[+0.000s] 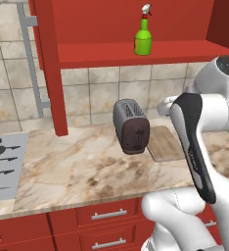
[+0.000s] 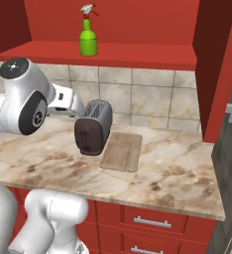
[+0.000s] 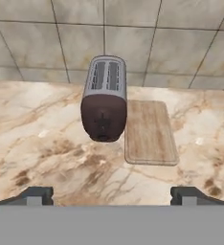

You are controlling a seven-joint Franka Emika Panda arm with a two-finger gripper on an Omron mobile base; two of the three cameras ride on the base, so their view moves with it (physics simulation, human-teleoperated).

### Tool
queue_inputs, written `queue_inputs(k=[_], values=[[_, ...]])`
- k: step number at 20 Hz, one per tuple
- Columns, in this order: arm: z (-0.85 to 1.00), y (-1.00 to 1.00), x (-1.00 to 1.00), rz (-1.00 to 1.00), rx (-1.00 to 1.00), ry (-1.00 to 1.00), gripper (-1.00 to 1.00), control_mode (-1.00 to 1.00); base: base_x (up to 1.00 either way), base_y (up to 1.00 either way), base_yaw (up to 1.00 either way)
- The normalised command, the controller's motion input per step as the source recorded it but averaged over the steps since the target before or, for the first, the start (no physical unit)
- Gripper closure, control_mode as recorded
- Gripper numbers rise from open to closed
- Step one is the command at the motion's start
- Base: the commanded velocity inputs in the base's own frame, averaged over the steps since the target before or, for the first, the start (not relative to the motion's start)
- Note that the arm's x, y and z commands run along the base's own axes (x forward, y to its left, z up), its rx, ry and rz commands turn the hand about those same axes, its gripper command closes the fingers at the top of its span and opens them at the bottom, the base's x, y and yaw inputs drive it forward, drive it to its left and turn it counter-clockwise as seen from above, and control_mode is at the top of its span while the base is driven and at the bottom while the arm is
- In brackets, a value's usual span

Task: Grab the spray bottle from the cabinet, then place it next to the cutting board for sanitizing. Then grab the dish brush from the countertop next to the sink and place it next to the cutting board.

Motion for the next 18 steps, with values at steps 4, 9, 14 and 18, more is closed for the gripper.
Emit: queue_inputs(k=[4, 9, 14, 18], values=[[0.67, 0.00, -0.66, 0.00, 0.00, -0.74, -1.00, -1.00, 0.00, 0.00, 0.00], [0.74, 0.00, -0.44, 0.00, 0.00, -0.64, -1.00, -1.00, 0.00, 0.00, 0.00], [0.79, 0.00, -0.11, 0.00, 0.00, -0.42, -1.00, -1.00, 0.00, 0.00, 0.00], [0.69, 0.00, 0.00, 0.00, 0.00, -0.29, -1.00, -1.00, 0.00, 0.00, 0.00]])
